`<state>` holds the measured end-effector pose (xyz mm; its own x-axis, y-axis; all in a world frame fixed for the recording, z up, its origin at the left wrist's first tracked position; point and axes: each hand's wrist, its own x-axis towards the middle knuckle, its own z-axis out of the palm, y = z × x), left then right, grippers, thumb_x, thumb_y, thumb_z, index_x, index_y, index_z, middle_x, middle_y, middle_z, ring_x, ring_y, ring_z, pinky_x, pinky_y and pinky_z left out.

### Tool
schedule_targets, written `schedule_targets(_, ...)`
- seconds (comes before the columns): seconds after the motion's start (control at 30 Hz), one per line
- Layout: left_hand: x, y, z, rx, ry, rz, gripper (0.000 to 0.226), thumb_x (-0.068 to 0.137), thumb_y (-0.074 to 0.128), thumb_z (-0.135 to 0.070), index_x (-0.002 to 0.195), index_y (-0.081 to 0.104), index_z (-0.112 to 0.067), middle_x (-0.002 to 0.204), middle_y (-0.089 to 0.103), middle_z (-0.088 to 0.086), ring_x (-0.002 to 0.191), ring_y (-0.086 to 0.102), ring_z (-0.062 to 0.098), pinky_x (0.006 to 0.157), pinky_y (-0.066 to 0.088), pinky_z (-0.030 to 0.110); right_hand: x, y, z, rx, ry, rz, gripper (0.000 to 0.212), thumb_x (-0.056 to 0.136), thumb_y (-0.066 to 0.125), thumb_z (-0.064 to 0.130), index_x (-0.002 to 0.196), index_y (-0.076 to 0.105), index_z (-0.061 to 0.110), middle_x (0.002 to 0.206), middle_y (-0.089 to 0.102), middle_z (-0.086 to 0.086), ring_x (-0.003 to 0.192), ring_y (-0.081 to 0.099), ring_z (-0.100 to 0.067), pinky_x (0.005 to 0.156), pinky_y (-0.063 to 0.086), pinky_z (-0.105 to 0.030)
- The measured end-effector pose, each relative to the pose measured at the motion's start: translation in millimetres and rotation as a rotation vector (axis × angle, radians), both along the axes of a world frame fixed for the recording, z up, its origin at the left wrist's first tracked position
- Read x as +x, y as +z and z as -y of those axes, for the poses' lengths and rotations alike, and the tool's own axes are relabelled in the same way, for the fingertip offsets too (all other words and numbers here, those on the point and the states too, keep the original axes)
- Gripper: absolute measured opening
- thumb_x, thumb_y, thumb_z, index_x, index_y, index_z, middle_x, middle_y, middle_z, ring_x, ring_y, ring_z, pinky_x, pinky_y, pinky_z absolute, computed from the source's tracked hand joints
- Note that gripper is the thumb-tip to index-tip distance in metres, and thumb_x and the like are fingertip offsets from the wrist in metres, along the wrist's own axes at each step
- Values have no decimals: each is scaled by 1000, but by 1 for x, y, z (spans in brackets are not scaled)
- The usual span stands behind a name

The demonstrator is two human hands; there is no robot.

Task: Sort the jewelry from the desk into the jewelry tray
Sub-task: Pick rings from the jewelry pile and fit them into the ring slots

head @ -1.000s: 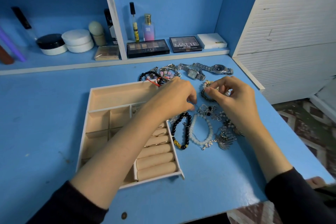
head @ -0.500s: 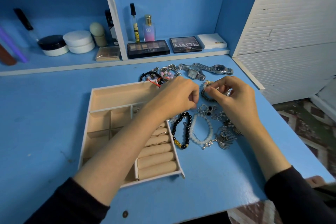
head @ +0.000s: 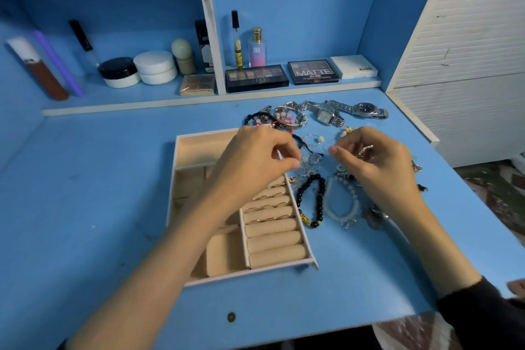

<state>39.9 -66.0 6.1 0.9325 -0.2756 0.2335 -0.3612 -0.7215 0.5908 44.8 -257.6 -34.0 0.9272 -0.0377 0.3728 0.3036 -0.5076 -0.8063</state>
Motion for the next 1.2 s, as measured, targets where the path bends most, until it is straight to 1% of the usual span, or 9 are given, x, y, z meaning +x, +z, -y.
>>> schedule_targets(0.17,-36,-6,-32,-23,74,23,7,72,75,-26,72,72,-32,65,61,-23,71,51,-1,59,35,8,-28,9,-30,90,180,-59,13,76,75,17,67,65,19,65,62,4,62,50,-6,59,38,-26)
schedule_targets(0.33,-58,-19,-46,-13,64,150,6,70,76,-22,70,72,-27,57,49,-26,67,47,3,63,37,16,-44,14,-48,36,302,-86,12,76,74,16,68,66,18,65,64,1,63,54,-12,59,40,-27)
schedule_targets(0.4,-65,-23,-45,-8,37,191,4,69,73,-21,68,71,-24,58,46,-26,67,47,4,64,41,23,-47,16,-50,24,319,-89,12,76,74,16,67,65,18,65,62,2,62,52,-8,56,39,-22)
schedule_targets(0.5,-70,-28,-45,26,11,238,3,70,71,-20,67,70,-21,64,49,-21,69,46,7,56,48,33,-48,16,-52,6,328,-89,12,76,74,18,68,65,18,66,62,3,63,52,-8,57,39,-23)
schedule_targets(0.6,-74,-29,-45,40,6,262,5,71,67,-22,66,68,-21,64,47,-20,70,43,5,52,49,35,-49,15,-52,-8,322,-74,14,75,74,27,68,65,20,65,62,4,63,53,-9,58,40,-28)
schedule_targets(0.8,-81,-26,-45,62,-30,222,6,71,72,-18,66,70,-20,61,58,-12,67,46,6,53,47,29,-51,13,-51,-11,320,-54,12,73,70,32,67,65,22,66,63,3,63,54,-16,60,41,-39)
schedule_targets(0.97,-83,-24,-45,67,-33,181,12,70,77,-13,64,69,-20,61,48,-19,65,42,4,55,41,22,-52,13,-50,-15,338,-66,13,76,75,23,68,65,22,66,64,2,63,54,-17,61,40,-41)
schedule_targets(1.1,-82,-23,-45,108,-43,169,10,72,76,-14,65,71,-20,61,47,-17,66,41,6,52,45,28,-52,12,-49,-60,362,-50,15,75,75,23,67,63,27,69,65,2,67,55,-15,62,40,-40)
schedule_targets(1.2,-81,-17,-43,169,-62,94,7,80,68,-22,76,74,-24,69,56,-15,75,39,4,63,49,35,-52,14,-48,-127,391,-34,9,72,70,30,67,65,24,69,64,0,68,54,-13,59,40,-34)
